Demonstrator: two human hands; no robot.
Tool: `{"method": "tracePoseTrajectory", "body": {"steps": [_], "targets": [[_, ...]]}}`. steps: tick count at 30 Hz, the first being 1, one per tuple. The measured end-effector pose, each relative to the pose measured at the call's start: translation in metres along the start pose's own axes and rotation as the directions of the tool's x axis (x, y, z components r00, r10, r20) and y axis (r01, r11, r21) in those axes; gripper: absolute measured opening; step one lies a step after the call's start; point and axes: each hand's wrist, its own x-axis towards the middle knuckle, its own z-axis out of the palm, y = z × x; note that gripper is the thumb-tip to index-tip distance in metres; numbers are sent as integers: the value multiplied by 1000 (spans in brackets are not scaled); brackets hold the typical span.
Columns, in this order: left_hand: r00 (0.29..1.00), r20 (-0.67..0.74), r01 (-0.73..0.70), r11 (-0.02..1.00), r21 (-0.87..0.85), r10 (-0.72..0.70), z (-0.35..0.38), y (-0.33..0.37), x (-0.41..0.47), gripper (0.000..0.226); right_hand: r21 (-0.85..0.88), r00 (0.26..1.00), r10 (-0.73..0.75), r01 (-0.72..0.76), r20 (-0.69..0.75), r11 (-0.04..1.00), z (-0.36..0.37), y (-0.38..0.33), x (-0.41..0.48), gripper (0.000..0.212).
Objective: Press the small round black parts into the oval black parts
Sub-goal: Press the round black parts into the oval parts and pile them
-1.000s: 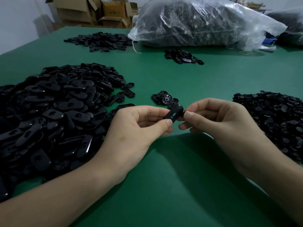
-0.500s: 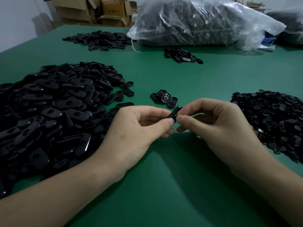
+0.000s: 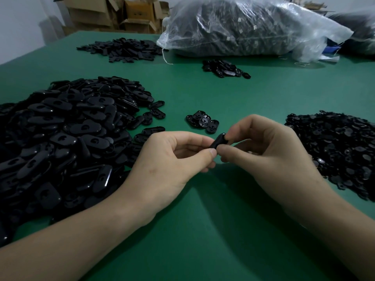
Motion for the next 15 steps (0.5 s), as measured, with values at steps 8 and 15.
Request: {"method": "tracePoseTrajectory", "body": {"steps": [8, 15], "targets": [[998, 31, -57, 998, 17, 57, 0, 1, -1, 13, 348, 981, 157, -188, 115, 918, -4, 3, 5, 37], [987, 75, -146, 987, 71, 141, 1, 2, -2, 11, 496, 922, 248, -372, 298, 785, -11, -4, 5, 44]]}}
